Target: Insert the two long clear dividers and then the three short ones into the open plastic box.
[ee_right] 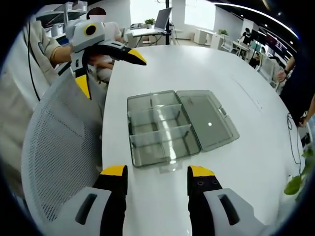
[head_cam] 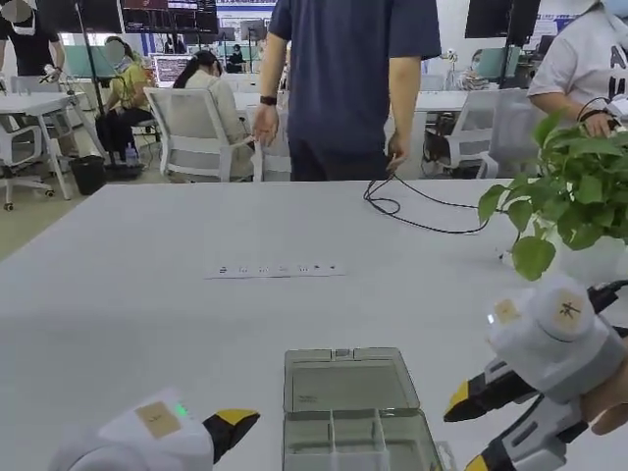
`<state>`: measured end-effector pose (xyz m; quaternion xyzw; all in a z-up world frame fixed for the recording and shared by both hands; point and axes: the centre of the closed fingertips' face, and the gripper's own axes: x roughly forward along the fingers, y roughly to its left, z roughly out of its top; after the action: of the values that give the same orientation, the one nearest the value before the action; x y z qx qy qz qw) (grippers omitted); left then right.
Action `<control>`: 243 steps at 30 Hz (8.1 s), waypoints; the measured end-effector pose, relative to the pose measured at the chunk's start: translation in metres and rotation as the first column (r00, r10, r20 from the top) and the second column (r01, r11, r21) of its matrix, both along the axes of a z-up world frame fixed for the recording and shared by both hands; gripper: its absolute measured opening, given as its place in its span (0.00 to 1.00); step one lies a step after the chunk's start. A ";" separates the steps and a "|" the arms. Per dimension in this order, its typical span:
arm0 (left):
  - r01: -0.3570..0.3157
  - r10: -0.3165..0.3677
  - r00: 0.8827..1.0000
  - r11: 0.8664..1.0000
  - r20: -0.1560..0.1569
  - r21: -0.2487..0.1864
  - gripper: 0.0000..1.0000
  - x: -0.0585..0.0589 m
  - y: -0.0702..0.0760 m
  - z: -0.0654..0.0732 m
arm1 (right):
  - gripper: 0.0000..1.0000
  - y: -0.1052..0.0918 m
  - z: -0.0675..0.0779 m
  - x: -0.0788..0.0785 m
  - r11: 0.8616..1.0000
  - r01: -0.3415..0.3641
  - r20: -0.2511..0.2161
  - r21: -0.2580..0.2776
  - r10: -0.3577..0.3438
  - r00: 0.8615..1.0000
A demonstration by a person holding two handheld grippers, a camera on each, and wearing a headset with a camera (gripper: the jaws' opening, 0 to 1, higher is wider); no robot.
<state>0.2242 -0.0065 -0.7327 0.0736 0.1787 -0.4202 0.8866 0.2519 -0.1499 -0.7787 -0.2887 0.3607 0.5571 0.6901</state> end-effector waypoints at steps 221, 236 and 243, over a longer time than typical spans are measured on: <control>-0.149 0.129 0.973 0.984 -0.191 -0.095 0.00 0.003 0.013 0.006 | 0.38 0.132 0.078 -0.011 0.951 -0.171 0.393 0.258 0.058 0.918; 0.066 -0.063 0.997 0.994 -0.040 0.092 0.00 -0.013 -0.001 -0.001 | 0.34 0.129 0.067 -0.040 0.925 -0.230 0.203 0.302 0.174 0.964; 0.167 -0.168 0.986 0.977 -0.002 0.132 0.00 -0.024 -0.010 -0.001 | 0.29 0.129 0.064 -0.051 0.909 -0.283 0.164 0.305 0.243 0.956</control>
<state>0.1998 -0.0161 -0.7334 0.1485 0.1953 -0.4802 0.8421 0.2007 -0.0206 -0.7148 -0.2504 0.1787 0.6780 0.6676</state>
